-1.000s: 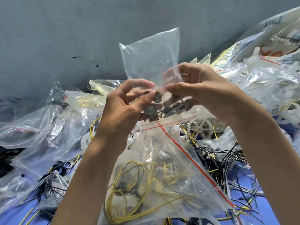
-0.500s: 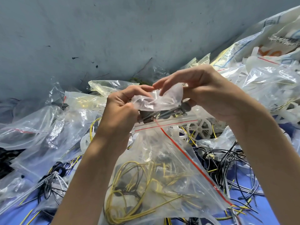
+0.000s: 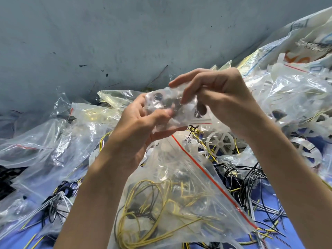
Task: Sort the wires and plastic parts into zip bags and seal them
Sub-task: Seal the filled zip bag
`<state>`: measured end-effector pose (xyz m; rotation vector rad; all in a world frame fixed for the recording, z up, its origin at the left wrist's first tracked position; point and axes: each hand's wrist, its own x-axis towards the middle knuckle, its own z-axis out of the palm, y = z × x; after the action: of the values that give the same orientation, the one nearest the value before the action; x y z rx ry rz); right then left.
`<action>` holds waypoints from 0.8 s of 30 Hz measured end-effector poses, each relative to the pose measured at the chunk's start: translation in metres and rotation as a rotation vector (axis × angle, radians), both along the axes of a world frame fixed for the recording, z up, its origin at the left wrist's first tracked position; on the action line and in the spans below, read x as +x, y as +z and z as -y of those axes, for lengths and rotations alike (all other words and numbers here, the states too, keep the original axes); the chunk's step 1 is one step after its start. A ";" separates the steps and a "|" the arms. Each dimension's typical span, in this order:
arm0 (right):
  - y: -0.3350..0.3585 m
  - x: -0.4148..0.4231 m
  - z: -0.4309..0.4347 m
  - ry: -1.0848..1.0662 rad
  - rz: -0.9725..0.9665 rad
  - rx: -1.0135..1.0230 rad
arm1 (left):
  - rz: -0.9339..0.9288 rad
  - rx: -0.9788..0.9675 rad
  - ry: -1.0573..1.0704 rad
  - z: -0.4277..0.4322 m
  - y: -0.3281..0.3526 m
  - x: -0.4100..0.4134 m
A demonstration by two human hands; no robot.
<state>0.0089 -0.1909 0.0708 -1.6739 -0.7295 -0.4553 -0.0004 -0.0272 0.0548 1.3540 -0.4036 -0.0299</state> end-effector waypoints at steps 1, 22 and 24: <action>0.002 0.000 0.001 0.037 -0.089 0.057 | 0.016 -0.021 0.007 -0.001 -0.001 0.000; 0.001 0.004 0.010 0.148 -0.281 0.011 | 0.149 0.034 0.137 -0.006 0.001 -0.001; 0.001 0.004 0.011 0.204 -0.292 0.044 | 0.165 0.037 0.136 -0.007 0.002 -0.001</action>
<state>0.0131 -0.2023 0.0718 -1.5633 -0.6585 -0.0792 -0.0013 -0.0198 0.0572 1.4225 -0.4503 0.1892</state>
